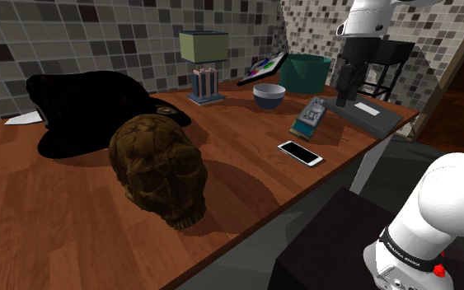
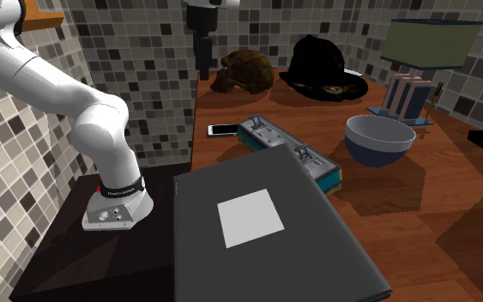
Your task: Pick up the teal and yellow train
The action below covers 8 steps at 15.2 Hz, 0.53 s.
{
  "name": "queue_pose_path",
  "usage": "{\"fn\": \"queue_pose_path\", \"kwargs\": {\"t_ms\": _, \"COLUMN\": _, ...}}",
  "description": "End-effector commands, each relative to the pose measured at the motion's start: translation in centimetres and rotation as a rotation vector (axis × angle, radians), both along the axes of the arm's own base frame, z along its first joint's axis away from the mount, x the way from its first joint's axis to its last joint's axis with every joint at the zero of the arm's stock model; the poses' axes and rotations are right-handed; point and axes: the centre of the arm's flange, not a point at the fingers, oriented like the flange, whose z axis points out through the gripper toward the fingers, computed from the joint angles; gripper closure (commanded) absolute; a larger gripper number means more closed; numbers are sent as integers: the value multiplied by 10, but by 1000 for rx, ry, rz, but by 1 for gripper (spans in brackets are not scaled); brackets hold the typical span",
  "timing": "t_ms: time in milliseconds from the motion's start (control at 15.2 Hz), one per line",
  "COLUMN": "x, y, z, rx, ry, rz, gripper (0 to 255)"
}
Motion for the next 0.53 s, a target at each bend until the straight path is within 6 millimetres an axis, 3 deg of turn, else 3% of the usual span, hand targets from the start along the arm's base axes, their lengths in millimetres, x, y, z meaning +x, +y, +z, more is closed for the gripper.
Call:
{"fn": "queue_pose_path", "kwargs": {"t_ms": 0, "x": 0, "y": 0, "z": 0, "rx": 0, "ry": 0, "rz": 0, "gripper": 0}}
{"fn": "queue_pose_path", "kwargs": {"t_ms": 462, "x": 42, "y": -48, "z": -39, "rx": -67, "ry": -111, "rz": 42, "gripper": 0}}
